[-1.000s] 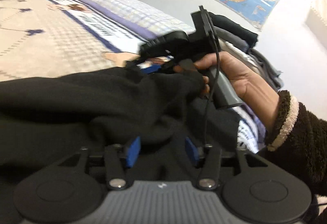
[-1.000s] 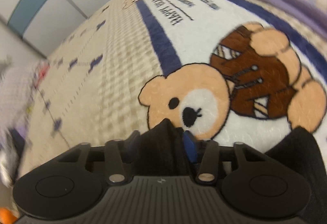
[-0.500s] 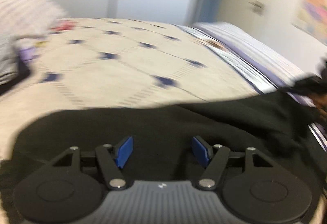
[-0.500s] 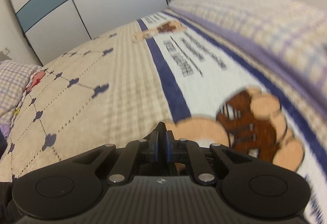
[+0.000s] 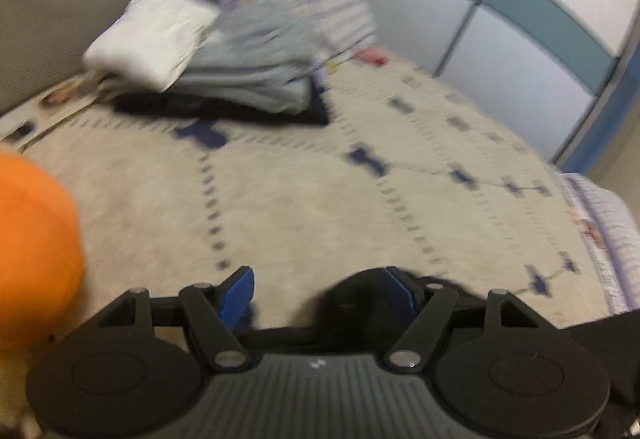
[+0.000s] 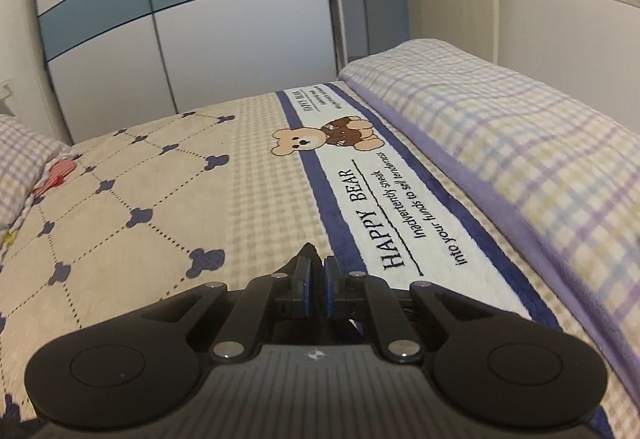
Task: Fold clothes
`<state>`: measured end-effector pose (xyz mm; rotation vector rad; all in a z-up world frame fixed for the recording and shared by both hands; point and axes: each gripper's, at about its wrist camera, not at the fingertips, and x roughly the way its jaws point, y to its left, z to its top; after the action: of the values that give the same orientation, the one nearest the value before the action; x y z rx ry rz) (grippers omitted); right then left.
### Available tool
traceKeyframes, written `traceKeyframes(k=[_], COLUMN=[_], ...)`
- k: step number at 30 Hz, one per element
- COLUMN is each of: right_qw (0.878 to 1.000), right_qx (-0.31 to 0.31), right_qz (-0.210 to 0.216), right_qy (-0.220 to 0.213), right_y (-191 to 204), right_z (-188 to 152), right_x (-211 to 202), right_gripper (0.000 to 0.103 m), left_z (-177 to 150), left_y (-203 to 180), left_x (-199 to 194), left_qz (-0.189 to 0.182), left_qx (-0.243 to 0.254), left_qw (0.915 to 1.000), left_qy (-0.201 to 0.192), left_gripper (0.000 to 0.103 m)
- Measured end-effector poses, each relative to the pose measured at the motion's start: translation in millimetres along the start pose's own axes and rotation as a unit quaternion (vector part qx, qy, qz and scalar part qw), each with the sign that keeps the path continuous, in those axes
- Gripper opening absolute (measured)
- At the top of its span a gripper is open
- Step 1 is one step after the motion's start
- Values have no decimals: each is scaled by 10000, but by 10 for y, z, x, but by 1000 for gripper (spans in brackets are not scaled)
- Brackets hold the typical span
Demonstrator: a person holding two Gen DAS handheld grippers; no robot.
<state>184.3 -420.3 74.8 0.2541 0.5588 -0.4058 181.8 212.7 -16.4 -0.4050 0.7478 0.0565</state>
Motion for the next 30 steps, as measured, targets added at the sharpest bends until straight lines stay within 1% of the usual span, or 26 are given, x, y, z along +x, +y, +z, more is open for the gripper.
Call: traceKeyframes(k=[1, 3, 7, 9, 10, 12, 13, 14, 15, 17, 20, 22, 23, 27, 28, 30], right_qw=[10000, 9999, 9997, 9995, 9995, 9993, 9992, 9991, 9990, 9989, 9981, 9974, 9968, 9936, 9926, 9912], right_qx=[24, 8, -122, -180, -199, -238, -257, -274, -286, -324, -381, -386, -380, -350, -345, -435], right_qz=[-31, -93, -178, -211, -228, -262, -280, -296, -310, -351, -424, -454, -471, -582, -610, -659], right_qy=[16, 55, 117, 126, 128, 133, 135, 132, 121, 25, -229, -416, -516, -902, -988, -1064], right_y=[12, 37, 96, 126, 137, 157, 167, 180, 198, 239, 299, 328, 347, 453, 486, 566], right_z=[-3, -17, -63, -83, -88, -97, -101, -104, -102, -78, 12, 126, 202, 551, 642, 760], right_x=[23, 61, 100, 100, 103, 107, 110, 111, 110, 91, 43, 19, 9, 1, 10, 79], right_gripper=[7, 7, 7, 7, 7, 7, 7, 7, 7, 7, 7, 7, 7, 7, 7, 7], left_z=[4, -22, -26, -27, -29, -51, -65, -76, -77, -78, -84, -92, -97, -116, -111, -58], left_y=[36, 67, 97, 126, 139, 155, 167, 179, 193, 199, 182, 151, 142, 112, 92, 67], left_x=[60, 121, 165, 154, 147, 128, 109, 92, 72, -7, -138, -204, -229, -289, -313, -313], left_qz=[90, 106, 141, 75, 39, -56, -122, -176, -172, -45, -103, -93, -86, 26, 147, 316], left_qx=[-76, -178, -360, -519, -590, -682, -761, -855, -972, -1052, -1083, -1037, -1041, -1043, -940, -698], left_qw=[9998, 9991, 9965, 9946, 9936, 9928, 9931, 9930, 9929, 9942, 9936, 9931, 9924, 9892, 9883, 9878], left_qy=[138, 380, 735, 895, 962, 982, 887, 790, 657, 206, -309, -544, -649, -1032, -1193, -1354], left_gripper=[72, 72, 72, 66, 58, 50, 40, 21, 6, 7, 7, 6, 2, 0, 0, 0])
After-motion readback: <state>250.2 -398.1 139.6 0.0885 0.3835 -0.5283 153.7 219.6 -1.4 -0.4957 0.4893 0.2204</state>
